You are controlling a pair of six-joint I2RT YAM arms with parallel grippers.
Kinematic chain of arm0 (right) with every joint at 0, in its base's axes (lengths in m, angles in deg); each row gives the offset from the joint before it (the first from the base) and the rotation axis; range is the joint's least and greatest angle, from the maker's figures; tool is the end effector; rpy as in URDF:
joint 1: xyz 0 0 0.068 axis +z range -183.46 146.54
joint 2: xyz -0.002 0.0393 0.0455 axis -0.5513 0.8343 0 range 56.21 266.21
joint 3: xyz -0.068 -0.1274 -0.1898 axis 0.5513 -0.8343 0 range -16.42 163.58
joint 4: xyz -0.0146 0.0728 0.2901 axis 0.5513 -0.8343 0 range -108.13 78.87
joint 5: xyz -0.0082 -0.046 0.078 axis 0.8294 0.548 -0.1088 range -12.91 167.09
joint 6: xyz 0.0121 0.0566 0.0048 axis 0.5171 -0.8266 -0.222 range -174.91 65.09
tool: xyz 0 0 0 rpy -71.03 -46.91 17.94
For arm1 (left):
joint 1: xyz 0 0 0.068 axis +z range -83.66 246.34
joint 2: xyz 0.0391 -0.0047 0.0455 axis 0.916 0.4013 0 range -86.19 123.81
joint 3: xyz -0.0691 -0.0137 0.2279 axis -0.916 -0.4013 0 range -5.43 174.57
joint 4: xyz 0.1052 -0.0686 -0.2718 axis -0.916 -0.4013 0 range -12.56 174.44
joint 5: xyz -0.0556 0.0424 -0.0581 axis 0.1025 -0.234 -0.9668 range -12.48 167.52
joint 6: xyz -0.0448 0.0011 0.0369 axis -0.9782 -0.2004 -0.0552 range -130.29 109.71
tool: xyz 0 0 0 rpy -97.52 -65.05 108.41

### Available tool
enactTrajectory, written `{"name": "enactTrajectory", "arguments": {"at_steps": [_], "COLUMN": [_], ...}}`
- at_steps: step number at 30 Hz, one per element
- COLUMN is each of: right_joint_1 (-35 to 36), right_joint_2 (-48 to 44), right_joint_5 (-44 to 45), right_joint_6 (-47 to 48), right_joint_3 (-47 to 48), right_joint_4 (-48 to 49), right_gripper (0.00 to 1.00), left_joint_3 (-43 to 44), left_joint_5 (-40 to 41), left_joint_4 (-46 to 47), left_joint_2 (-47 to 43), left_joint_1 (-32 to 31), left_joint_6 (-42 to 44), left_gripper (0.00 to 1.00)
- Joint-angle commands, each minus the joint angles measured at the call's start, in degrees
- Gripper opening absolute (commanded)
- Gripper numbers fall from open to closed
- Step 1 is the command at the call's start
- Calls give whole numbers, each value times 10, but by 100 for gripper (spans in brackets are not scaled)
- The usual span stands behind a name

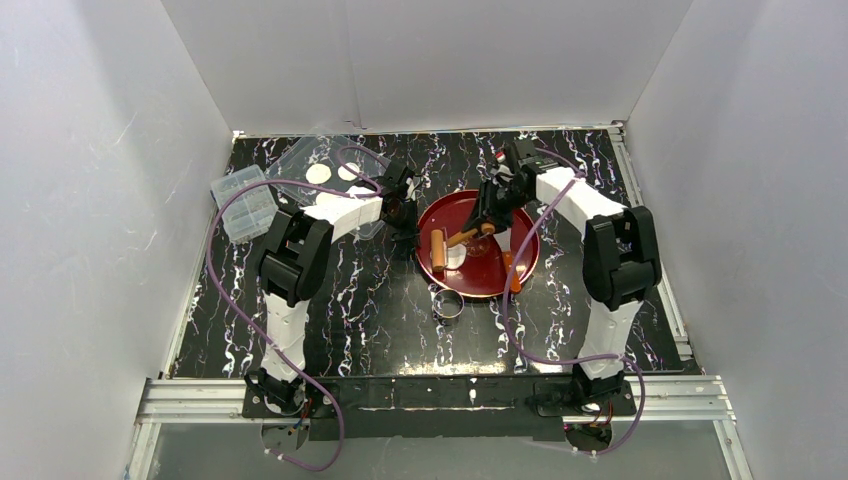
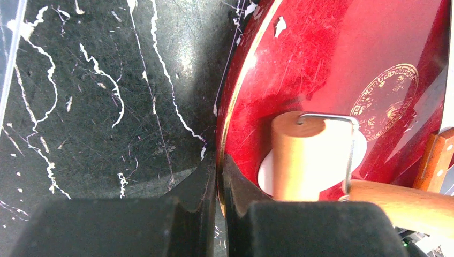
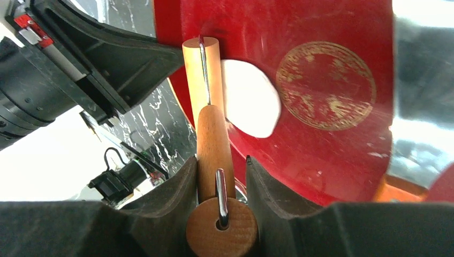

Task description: Roll out the dumpling wrappers from the dough

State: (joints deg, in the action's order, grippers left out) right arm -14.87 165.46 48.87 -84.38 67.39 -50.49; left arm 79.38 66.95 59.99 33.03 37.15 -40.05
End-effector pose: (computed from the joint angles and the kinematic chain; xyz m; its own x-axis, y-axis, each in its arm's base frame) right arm 0.3972 0.1543 0.1605 -0.9787 0.1282 -0.1601 0.0113 0.8131 0.5820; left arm 0.3979 -0.2310 0.1030 -0.9277 -0.0406 -0.3711 0.1173 0.9120 -0.3930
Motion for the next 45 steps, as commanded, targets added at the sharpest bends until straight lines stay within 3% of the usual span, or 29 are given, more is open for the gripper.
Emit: {"name": "enactTrajectory", "arguments": {"at_steps": [1,9,18,23,31,45], "right_joint_1": [21,-21,-76,-55,21,-83], "right_joint_2": [56,-7,-48,-22,63,-59], "right_joint_5": [145,252,252,222,156,223], "right_joint_6": [14,95,106,70,34,106], "right_joint_3": [-2,-61,-160,-130,-2,-103], "right_joint_4": [-45,-99,-71,-60,-67,-96], "right_gripper": [1,1,1,1,1,1], "left_joint_3": [-24,-25,-24,-24,-23,-19], "left_joint_5": [30,27,28,27,33,30], "left_joint_4": [-64,-61,-62,-61,-66,-67], "left_joint_2": [-13,-11,-9,-6,-10,-8], "left_joint_1": [-2,-2,-2,-2,-3,-3], "left_joint_6": [36,34,35,35,40,38], "left_gripper": [0,0,0,0,0,0]}}
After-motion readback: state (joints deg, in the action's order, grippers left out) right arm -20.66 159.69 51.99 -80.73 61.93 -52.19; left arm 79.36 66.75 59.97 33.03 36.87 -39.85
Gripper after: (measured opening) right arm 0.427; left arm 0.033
